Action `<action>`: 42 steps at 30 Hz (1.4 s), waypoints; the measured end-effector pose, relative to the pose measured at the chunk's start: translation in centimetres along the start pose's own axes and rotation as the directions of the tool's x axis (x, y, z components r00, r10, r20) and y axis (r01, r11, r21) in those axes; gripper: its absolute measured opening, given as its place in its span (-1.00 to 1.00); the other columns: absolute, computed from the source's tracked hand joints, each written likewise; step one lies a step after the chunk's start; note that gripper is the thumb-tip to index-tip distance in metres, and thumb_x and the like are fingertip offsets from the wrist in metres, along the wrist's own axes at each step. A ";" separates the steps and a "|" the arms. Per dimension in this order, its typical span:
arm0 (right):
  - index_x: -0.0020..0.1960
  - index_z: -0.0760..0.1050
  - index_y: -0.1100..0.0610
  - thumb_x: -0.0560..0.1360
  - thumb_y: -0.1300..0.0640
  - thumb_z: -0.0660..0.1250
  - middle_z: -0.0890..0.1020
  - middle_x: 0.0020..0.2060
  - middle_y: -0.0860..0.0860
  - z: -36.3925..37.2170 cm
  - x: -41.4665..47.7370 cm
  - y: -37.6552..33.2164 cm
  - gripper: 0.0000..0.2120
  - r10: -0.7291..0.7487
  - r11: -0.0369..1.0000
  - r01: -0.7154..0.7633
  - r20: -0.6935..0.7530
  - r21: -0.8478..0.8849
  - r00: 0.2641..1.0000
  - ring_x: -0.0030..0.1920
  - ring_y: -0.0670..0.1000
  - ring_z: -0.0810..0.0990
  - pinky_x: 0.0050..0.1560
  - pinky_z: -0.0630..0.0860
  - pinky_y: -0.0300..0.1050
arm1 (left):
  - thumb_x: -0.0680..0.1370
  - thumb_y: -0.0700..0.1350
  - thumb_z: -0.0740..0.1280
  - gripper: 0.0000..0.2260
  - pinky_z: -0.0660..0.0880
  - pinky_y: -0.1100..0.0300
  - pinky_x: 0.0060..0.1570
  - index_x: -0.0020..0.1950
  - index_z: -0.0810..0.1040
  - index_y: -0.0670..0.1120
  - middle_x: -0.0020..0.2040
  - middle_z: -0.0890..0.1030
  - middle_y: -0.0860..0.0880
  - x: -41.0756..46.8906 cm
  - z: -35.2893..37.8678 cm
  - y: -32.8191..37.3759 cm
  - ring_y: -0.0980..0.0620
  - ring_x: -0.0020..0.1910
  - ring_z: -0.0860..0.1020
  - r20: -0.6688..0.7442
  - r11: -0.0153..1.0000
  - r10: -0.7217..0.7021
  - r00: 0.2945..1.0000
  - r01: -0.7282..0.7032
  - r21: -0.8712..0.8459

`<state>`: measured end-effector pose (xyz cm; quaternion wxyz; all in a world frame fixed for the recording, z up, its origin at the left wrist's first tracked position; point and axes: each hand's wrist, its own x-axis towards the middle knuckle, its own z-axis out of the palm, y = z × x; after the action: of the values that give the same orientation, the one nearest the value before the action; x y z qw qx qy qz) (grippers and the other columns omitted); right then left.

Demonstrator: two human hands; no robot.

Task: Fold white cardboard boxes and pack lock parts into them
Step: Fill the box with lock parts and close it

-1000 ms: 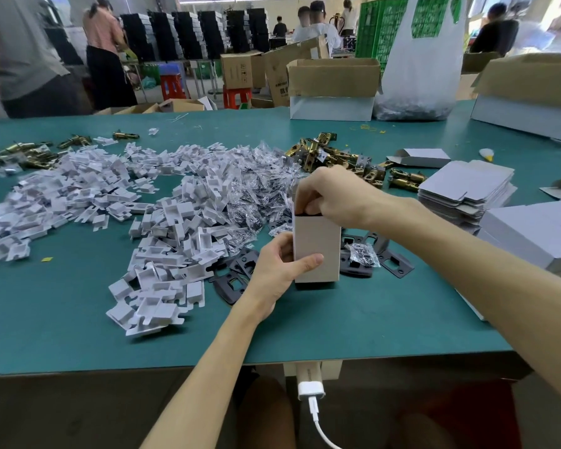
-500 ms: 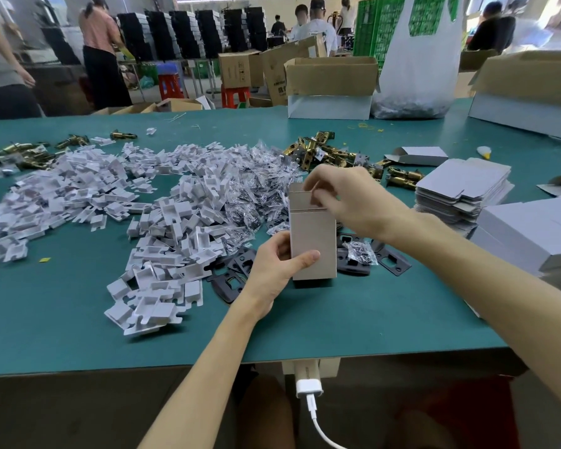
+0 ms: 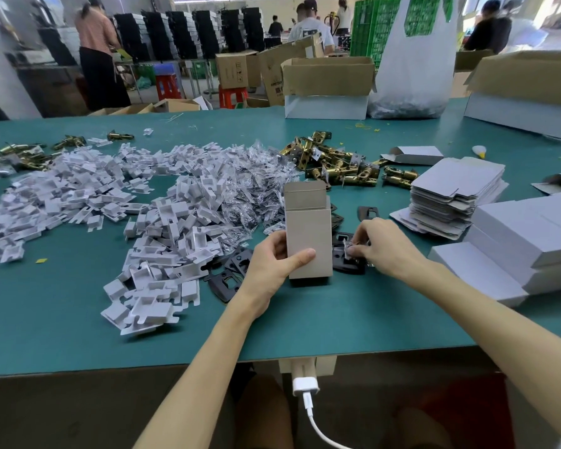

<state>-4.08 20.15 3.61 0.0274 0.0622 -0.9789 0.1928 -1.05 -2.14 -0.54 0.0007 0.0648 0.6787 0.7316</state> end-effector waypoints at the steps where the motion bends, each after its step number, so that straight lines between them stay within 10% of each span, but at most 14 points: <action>1: -0.14 0.59 0.13 0.48 0.08 0.55 0.66 -0.14 0.08 -0.2 0.0 0.0 -0.82 0.011 1.000 -0.011 -0.004 0.014 1.000 -0.03 0.12 0.60 -0.07 0.48 -0.02 | 0.51 -0.24 0.54 -0.62 0.62 0.16 0.16 0.29 0.59 -0.12 0.18 0.73 -0.04 0.0 0.0 0.0 0.02 0.16 0.69 -0.001 1.000 -0.001 1.000 0.001 -0.001; 12: 0.20 0.51 0.14 0.56 0.23 0.44 0.63 -0.14 0.03 -6.7 0.0 -7.0 -0.76 -0.096 0.746 0.379 -0.475 0.547 0.875 -0.25 -0.04 0.72 -0.26 0.65 -0.19 | 0.49 -0.20 0.57 -0.62 0.62 0.18 0.12 0.27 0.59 -0.08 0.16 0.73 -0.01 0.1 -0.1 -0.1 0.04 0.15 0.69 -0.004 1.000 -0.014 1.000 0.014 -0.002; 21: -0.01 0.67 0.20 0.54 0.20 0.46 0.72 -0.10 0.08 -3.1 1.0 -9.1 -0.92 -0.324 0.922 0.377 -0.352 0.091 0.878 -0.06 0.08 0.65 0.09 0.56 0.07 | 0.50 -0.25 0.55 -0.61 0.63 0.14 0.13 0.29 0.57 -0.18 0.16 0.72 -0.12 -0.1 -0.1 0.2 -0.06 0.16 0.69 0.012 1.000 -0.018 1.000 0.018 -0.024; 33: 0.09 0.65 0.12 0.68 -0.13 0.16 0.57 0.07 0.01 -2.5 1.4 -7.5 -0.60 -0.424 0.878 0.348 -0.195 -0.329 0.885 0.18 0.08 0.37 0.24 0.18 0.03 | 0.50 -0.20 0.56 -0.60 0.62 0.20 0.08 0.31 0.56 -0.15 0.16 0.72 -0.06 0.0 -0.1 0.1 0.05 0.12 0.69 0.000 1.000 -0.020 1.000 0.020 0.005; 42: 0.19 0.56 0.02 0.67 -0.03 0.21 0.59 0.11 -0.07 -2.1 0.1 -8.1 -0.78 -0.506 0.830 0.380 -0.263 -0.408 0.821 0.22 0.07 0.40 0.24 0.09 0.04 | 0.49 -0.19 0.57 -0.59 0.62 0.17 0.10 0.30 0.57 -0.15 0.14 0.73 -0.06 0.1 -0.2 -0.1 0.01 0.14 0.69 -0.002 1.000 -0.018 1.000 0.018 0.010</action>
<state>-3.03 13.50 8.56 0.2613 0.2493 -0.9323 0.0184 -1.17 -2.30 -0.66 0.0061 0.0579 0.6829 0.7281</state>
